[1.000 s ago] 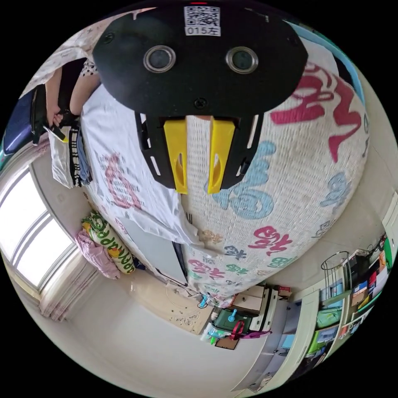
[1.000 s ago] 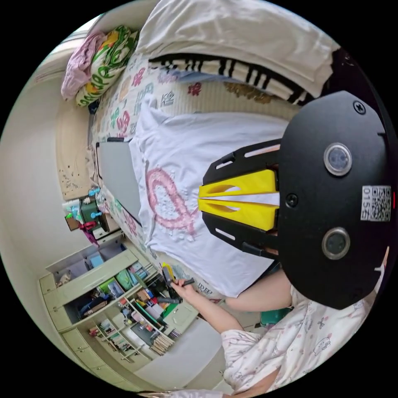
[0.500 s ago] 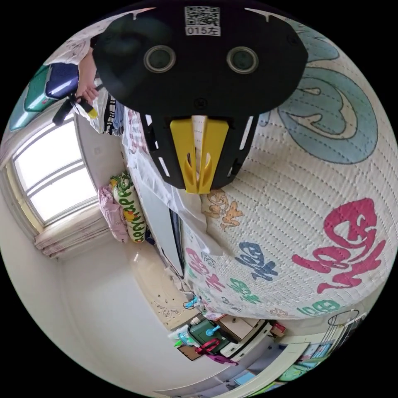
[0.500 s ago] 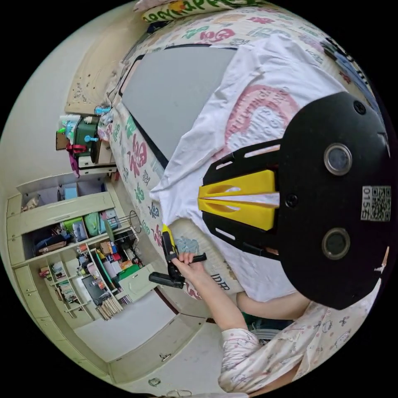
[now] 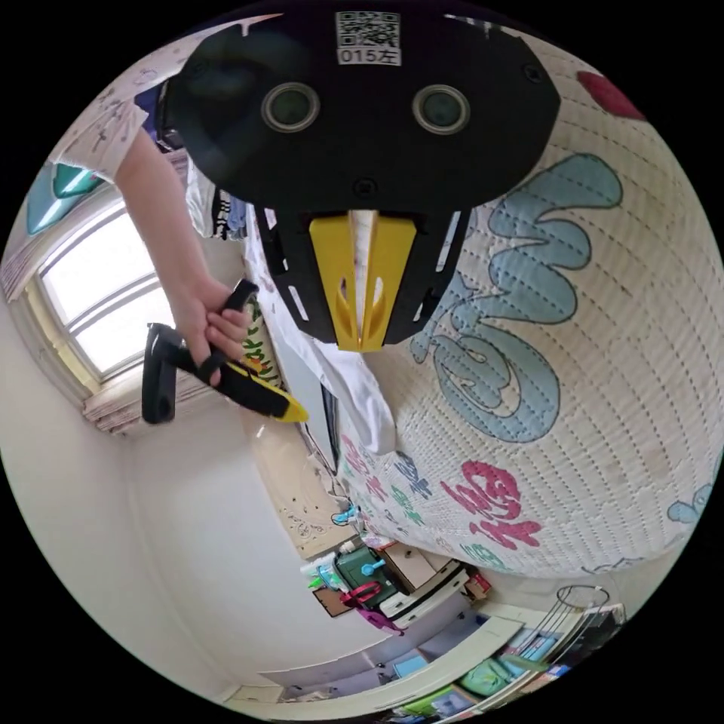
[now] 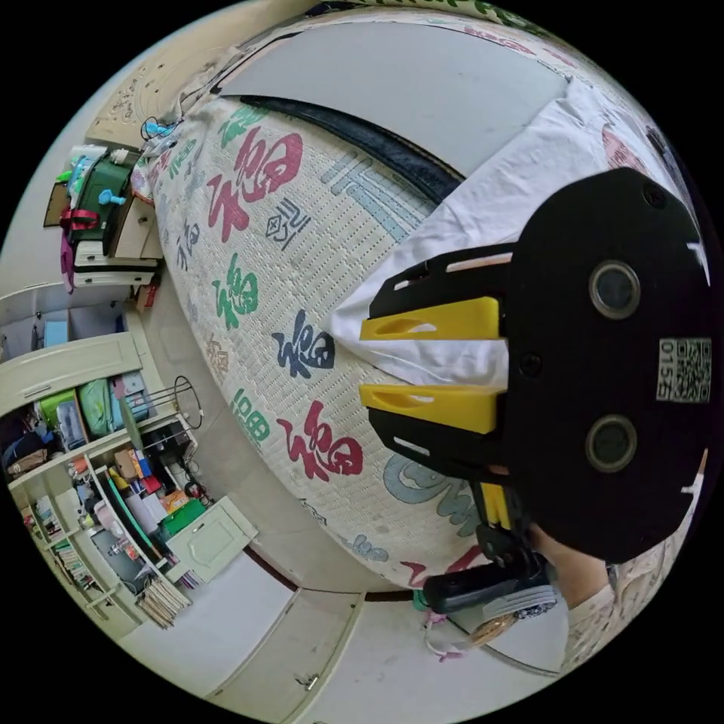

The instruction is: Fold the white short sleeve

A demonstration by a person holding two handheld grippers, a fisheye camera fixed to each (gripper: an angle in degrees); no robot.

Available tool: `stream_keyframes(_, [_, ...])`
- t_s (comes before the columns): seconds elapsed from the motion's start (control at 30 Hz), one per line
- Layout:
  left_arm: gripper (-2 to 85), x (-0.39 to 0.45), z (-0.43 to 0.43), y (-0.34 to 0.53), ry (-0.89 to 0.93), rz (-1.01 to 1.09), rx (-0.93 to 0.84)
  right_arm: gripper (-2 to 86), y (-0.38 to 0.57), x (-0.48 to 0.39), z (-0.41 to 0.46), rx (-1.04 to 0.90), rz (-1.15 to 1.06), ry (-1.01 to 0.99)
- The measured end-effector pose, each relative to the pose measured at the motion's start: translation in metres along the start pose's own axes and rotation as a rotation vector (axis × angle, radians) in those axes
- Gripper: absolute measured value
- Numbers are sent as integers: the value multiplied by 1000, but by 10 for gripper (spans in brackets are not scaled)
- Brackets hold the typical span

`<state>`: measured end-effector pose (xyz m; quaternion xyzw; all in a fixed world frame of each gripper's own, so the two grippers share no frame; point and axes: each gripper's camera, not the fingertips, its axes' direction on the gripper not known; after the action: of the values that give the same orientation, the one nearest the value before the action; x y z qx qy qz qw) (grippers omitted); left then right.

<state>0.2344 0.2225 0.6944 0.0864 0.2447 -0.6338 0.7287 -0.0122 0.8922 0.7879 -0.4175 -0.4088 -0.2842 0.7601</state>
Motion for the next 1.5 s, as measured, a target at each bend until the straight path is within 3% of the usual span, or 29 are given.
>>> stream_keyframes(0.1, [-9, 5, 6, 1, 13, 1, 10, 69, 48, 3, 55, -70, 29, 142])
stream_keyframes(0.17, [-9, 14, 9, -2, 10, 16, 23, 33, 82, 17, 56, -22, 115, 133])
stream_keyframes(0.3, [-9, 37, 1, -6, -33, 62, 98, 14, 149, 29, 33, 97, 156, 3])
stream_keyframes(0.5, [-8, 70, 4, -2, -112, 62, 143, 64, 239, 32, 57, 66, 140, -107])
stream_keyframes(0.67, [-8, 86, -4, -9, -138, 38, 196, 70, 352, 34, -32, 216, 12, -156])
stream_keyframes(0.77, [-6, 127, -21, -23, -202, 217, 239, 79, 458, 51, -117, 267, -128, -126])
stream_keyframes(0.83, [0, 176, -16, -31, -168, 515, 111, 79, 528, 81, -165, 286, -163, -40])
stream_keyframes(0.9, [12, 210, -1, -26, -151, 655, 40, 76, 617, 144, -211, 276, -150, 132])
stream_keyframes(1.07, [67, 330, 87, -20, -144, 965, -172, 76, 721, 262, -225, 85, -127, 480])
stream_keyframes(1.13, [66, 387, 141, -19, -141, 1091, -248, 79, 731, 276, -216, 60, -187, 542])
stream_keyframes(1.33, [93, 492, 285, -32, -198, 1293, -521, 102, 661, 340, -169, -77, -227, 429])
stream_keyframes(1.4, [106, 507, 314, -31, -255, 1340, -605, 103, 626, 370, -173, -33, -190, 376])
stream_keyframes(1.5, [91, 522, 323, -48, -243, 1319, -596, 101, 575, 394, -171, -16, -212, 362])
